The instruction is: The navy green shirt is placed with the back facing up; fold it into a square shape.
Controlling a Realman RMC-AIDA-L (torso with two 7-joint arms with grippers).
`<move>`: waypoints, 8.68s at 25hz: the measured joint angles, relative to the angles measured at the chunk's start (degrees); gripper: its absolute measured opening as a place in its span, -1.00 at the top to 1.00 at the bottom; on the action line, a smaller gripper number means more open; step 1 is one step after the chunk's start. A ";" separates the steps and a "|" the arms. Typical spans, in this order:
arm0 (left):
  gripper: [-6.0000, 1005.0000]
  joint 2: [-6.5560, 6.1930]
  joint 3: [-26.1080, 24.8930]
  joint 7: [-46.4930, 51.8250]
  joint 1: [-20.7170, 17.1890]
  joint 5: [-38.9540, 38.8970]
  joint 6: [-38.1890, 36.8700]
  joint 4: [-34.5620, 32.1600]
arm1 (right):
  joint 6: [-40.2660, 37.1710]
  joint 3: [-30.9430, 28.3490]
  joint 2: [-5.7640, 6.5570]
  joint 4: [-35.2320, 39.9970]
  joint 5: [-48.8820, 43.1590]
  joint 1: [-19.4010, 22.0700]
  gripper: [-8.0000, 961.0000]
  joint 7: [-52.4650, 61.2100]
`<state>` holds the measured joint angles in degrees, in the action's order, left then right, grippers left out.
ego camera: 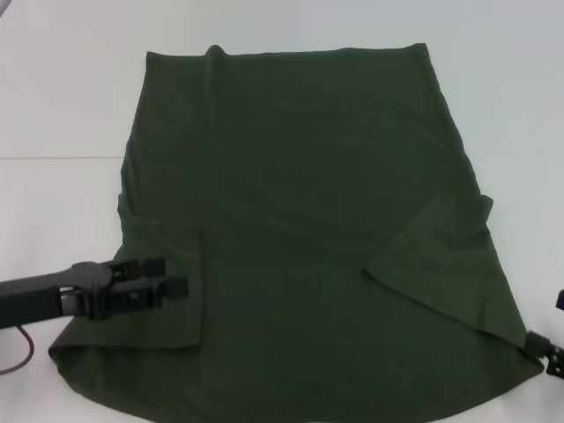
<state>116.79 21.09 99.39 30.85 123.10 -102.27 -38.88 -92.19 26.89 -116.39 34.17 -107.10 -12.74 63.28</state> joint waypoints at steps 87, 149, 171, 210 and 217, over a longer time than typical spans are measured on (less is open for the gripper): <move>-0.79 -4.20 9.14 46.38 5.58 33.17 16.94 -7.68 | 0.87 -2.72 -2.26 0.01 -1.33 -1.64 -0.97 -7.01; -0.79 -3.86 10.46 46.78 6.52 33.17 19.36 -4.23 | 0.44 -2.63 -2.35 0.02 -1.36 -1.85 -0.97 -7.03; -0.78 -4.65 10.46 47.30 7.89 33.73 19.47 -3.01 | 0.44 -2.63 -2.35 0.02 -1.36 -2.22 -0.97 -7.00; -0.72 -4.44 13.30 46.95 9.36 34.65 20.61 -2.05 | 0.34 -2.63 -2.35 0.02 -1.35 -3.02 -0.97 -6.94; -0.71 -4.22 14.91 46.87 9.78 34.74 20.97 -1.65 | 0.32 -2.63 -2.35 0.02 -1.35 -3.10 -0.97 -6.20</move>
<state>112.57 36.00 146.26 40.63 157.84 -81.29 -40.53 -91.87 24.26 -118.74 34.19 -108.46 -15.84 57.08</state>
